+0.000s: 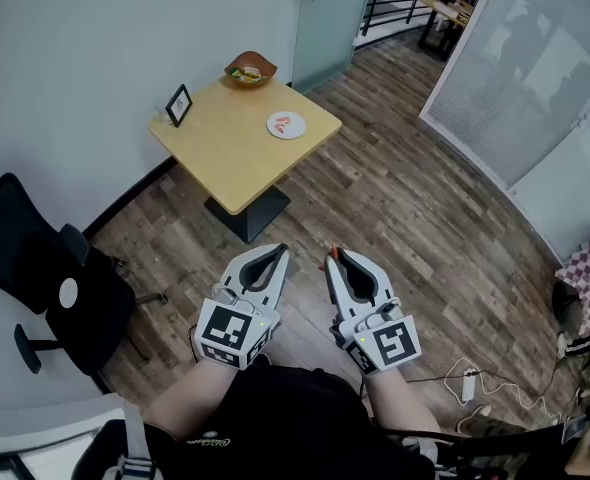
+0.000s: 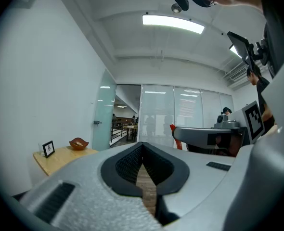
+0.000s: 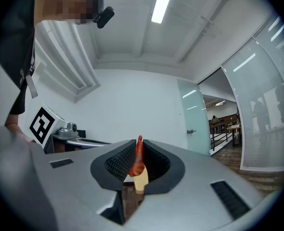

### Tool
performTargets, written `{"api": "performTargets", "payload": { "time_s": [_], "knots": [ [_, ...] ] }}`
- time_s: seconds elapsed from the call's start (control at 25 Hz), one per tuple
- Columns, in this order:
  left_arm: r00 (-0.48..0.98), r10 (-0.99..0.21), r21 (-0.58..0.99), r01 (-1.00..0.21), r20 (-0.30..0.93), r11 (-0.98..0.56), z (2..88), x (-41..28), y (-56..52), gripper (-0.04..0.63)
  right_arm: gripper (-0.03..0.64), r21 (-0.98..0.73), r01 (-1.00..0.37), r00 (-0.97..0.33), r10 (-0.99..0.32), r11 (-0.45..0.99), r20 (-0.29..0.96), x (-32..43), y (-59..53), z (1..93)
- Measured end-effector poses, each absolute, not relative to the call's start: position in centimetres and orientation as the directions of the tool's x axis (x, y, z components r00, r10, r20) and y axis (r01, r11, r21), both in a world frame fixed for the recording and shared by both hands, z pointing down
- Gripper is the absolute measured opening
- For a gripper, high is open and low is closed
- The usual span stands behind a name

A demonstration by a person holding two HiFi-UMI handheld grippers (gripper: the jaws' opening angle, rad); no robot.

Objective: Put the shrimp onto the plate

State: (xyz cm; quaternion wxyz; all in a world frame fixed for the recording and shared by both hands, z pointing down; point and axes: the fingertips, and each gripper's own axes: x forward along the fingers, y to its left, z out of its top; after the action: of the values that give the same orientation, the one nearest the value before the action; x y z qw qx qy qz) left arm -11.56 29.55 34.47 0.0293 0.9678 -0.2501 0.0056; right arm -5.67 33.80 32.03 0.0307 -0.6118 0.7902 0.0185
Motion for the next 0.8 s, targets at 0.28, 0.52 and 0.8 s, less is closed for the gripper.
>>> {"api": "performTargets", "payload": {
  "time_s": [0.28, 0.52, 0.8],
  "knots": [
    [0.89, -0.455, 0.061, -0.455, 0.006, -0.889, 34.5, -14.6, 26.7, 0.002, 0.044, 0.025, -0.977, -0.213, -0.974, 0.212, -0.072, -9.0, 31.6, 32.0],
    [0.907, -0.421, 0.062, -0.421, 0.002, -0.905, 35.0, -16.1, 25.4, 0.002, 0.044, 0.04, -0.98, -0.197, -0.979, 0.195, -0.045, -11.4, 29.9, 32.3],
    [0.92, -0.393, 0.059, -0.392, -0.004, -0.918, 34.9, -15.7, 25.2, 0.002, 0.044, 0.053, -0.983, -0.178, -0.983, 0.175, -0.042, -11.3, 29.7, 33.1]
  ]
}}
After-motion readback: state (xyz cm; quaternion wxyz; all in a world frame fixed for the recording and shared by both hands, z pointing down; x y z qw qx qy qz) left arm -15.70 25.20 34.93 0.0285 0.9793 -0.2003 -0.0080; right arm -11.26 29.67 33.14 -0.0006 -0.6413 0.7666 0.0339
